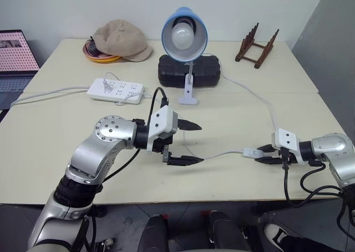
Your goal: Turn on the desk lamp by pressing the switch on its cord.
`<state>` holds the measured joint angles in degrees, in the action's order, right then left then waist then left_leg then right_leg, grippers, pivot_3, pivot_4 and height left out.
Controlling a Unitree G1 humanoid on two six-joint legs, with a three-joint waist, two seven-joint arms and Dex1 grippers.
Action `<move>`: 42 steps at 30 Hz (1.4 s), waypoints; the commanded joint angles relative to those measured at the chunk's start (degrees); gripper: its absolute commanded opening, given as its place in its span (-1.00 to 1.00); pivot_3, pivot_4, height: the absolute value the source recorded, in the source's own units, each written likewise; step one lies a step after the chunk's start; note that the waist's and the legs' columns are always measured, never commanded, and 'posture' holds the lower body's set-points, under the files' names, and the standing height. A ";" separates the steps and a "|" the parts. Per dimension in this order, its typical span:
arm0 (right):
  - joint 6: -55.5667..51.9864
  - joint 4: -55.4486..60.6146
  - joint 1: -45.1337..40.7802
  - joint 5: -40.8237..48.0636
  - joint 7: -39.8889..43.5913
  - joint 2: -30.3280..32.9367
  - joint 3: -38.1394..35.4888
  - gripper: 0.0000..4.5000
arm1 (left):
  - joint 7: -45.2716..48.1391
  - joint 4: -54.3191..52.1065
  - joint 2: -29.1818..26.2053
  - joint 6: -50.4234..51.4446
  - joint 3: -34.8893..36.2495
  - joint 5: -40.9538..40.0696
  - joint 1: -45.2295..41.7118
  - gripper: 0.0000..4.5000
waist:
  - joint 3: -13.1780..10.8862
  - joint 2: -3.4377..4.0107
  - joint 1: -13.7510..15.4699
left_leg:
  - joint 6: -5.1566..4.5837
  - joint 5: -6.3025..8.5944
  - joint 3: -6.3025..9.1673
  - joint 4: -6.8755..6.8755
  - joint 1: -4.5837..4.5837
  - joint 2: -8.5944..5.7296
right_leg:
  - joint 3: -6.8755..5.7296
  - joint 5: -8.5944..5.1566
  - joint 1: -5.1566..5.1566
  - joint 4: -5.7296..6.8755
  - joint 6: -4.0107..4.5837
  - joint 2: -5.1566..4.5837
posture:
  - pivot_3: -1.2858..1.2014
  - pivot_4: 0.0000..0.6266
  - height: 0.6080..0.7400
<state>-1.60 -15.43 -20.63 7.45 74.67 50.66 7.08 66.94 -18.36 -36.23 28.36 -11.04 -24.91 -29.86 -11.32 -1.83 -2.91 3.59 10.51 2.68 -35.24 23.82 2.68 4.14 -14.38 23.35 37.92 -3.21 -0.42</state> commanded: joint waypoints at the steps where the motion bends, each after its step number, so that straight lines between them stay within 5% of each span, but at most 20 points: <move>1: 0.19 0.48 -1.17 1.04 -0.44 -0.57 -1.58 -0.50 | -0.07 -0.32 0.26 -0.71 -0.12 -0.27 -0.11 1.00 | 0.00 0.00 -0.01 | 0.00 0.00 0.00 0.00 0.00 0.00 | 0.00 0.00 0.00 0.00 0.00 0.00 | 0.03 -0.52 1.00; 10: 2.84 9.00 -2.75 0.00 -8.27 -5.03 -1.99 -0.50 | -9.93 9.12 5.68 20.06 9.89 -13.42 -5.62 1.00 | 0.00 0.00 -0.28 | 0.00 0.00 0.10 -0.09 0.00 0.01 | -0.04 0.01 0.00 0.13 -0.02 0.05 | 0.03 -0.52 1.00; 15: 14.30 12.82 -4.30 -8.15 -14.56 -7.49 1.25 -0.50 | -14.21 12.91 7.87 27.76 12.88 -17.54 -9.69 1.00 | 0.00 0.00 -0.30 | 0.00 0.00 0.15 -0.25 0.03 0.00 | -0.06 0.03 -0.03 0.18 -0.06 0.06 | 0.03 -0.52 1.00; 28: 32.30 7.22 -15.43 -24.97 -25.21 -9.68 7.80 -0.50 | -14.12 14.09 8.66 25.66 -0.38 -8.41 -12.54 1.00 | 0.00 0.00 -0.13 | 0.02 0.00 0.13 -0.27 0.04 -0.01 | -0.05 0.04 -0.06 0.15 -0.05 0.04 | 0.03 -0.52 1.00; 42: 36.18 7.61 -18.06 -28.92 -30.14 -10.64 8.64 -0.50 | -18.19 18.27 13.21 22.65 -0.08 -3.56 -13.91 1.00 | 0.00 0.00 0.02 | 0.02 0.00 0.13 -0.31 0.05 -0.05 | -0.03 0.05 -0.06 0.16 -0.05 0.01 | 0.03 -0.52 1.00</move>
<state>33.50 -9.45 -36.99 -21.28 45.74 39.95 16.18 49.37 0.18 -23.72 52.28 -12.00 -28.85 -42.01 -11.32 -1.82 -2.89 3.60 10.50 2.82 -35.56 23.88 2.64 4.10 -14.33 23.29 38.08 -3.26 -0.41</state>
